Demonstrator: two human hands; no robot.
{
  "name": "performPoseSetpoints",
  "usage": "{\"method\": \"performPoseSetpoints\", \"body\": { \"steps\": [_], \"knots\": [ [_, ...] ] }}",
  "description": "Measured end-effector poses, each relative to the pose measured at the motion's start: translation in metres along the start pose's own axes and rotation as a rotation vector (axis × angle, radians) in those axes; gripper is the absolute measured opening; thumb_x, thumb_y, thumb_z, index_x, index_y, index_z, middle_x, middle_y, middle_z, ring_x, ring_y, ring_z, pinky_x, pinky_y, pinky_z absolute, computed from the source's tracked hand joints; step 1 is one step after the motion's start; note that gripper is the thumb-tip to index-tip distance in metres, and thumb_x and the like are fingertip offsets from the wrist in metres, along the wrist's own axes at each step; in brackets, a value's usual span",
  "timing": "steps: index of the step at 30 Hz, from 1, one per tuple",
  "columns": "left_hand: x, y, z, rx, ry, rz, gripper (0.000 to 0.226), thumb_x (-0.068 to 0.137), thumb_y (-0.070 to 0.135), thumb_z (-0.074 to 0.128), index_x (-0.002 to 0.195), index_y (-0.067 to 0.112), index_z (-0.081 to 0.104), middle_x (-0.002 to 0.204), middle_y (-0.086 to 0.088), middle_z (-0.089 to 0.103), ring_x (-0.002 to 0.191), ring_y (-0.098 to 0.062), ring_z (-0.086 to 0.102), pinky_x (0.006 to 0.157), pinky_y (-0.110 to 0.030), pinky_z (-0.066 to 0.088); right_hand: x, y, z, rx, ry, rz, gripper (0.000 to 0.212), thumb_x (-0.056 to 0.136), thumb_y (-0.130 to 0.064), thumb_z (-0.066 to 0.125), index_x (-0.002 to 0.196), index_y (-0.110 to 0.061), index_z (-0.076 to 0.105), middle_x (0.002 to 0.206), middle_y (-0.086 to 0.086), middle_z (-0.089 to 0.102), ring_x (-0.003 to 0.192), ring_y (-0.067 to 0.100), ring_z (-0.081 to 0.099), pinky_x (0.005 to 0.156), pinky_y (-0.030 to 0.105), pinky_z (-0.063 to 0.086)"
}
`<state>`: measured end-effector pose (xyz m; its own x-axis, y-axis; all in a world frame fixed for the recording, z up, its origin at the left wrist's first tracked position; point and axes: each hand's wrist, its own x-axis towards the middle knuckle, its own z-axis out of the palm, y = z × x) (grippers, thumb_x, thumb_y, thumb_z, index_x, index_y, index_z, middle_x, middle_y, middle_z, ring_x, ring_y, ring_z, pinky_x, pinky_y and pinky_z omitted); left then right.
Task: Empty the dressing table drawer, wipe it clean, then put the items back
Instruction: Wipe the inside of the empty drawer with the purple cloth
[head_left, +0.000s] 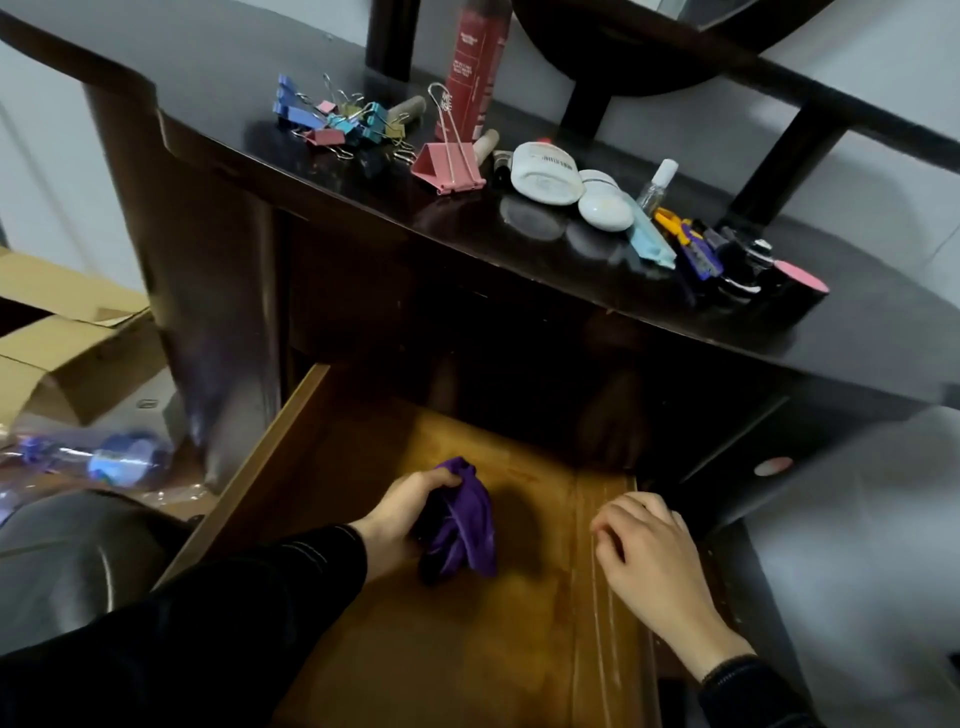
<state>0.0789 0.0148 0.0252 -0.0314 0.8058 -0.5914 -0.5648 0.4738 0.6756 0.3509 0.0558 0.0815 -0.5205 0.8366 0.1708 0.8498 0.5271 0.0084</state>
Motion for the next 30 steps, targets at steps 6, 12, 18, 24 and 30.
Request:
{"method": "performPoseSetpoints", "body": {
  "steps": [6, 12, 18, 24, 30],
  "knots": [
    [-0.002, -0.01, -0.001, 0.224, 0.031, 0.078, 0.04, 0.084, 0.023, 0.077, 0.116, 0.007, 0.06, 0.103, -0.015, 0.074, 0.095, -0.032, 0.072, 0.084, -0.043, 0.058, -0.005, -0.007, 0.026, 0.246, 0.2, 0.177, 0.021, 0.089, -0.008, 0.067, 0.096, -0.026, 0.075, 0.119, -0.017, 0.06, 0.122, 0.003, 0.042, 0.099, 0.031, 0.042],
    [0.004, -0.007, 0.022, 0.312, -0.007, 0.114, 0.041, 0.085, 0.02, 0.076, 0.12, 0.015, 0.056, 0.11, -0.011, 0.07, 0.098, -0.026, 0.069, 0.079, -0.036, 0.059, -0.007, -0.005, 0.027, 0.503, 0.241, 0.482, 0.029, 0.097, -0.015, 0.058, 0.125, -0.024, 0.061, 0.133, -0.011, 0.045, 0.095, 0.001, 0.058, 0.067, 0.008, 0.042],
    [0.039, -0.009, 0.066, 0.35, 0.029, 0.178, 0.049, 0.08, 0.011, 0.075, 0.123, 0.017, 0.054, 0.105, -0.008, 0.067, 0.086, -0.022, 0.068, 0.052, -0.023, 0.054, -0.006, -0.003, 0.03, 0.576, 0.127, 0.547, 0.036, 0.103, -0.029, 0.048, 0.138, -0.039, 0.046, 0.121, -0.006, 0.065, 0.082, 0.003, 0.065, 0.06, 0.016, 0.049],
    [0.087, -0.024, 0.102, 0.651, 0.231, 0.388, 0.041, 0.078, 0.022, 0.076, 0.113, 0.02, 0.054, 0.101, 0.0, 0.065, 0.091, -0.021, 0.064, 0.077, -0.03, 0.052, -0.006, -0.002, 0.032, 0.526, 0.176, 0.513, 0.035, 0.102, -0.027, 0.047, 0.136, -0.035, 0.049, 0.119, -0.007, 0.064, 0.084, 0.0, 0.062, 0.058, 0.009, 0.042],
    [0.113, -0.031, 0.149, 0.786, 0.278, 0.455, 0.01, 0.086, 0.017, 0.065, 0.088, 0.008, 0.07, 0.092, -0.011, 0.072, 0.084, -0.025, 0.067, 0.065, -0.028, 0.048, -0.006, 0.0, 0.036, 0.533, 0.198, 0.509, 0.036, 0.101, -0.026, 0.047, 0.136, -0.033, 0.05, 0.111, -0.004, 0.065, 0.08, 0.009, 0.064, 0.061, 0.019, 0.047]
  ]
}}
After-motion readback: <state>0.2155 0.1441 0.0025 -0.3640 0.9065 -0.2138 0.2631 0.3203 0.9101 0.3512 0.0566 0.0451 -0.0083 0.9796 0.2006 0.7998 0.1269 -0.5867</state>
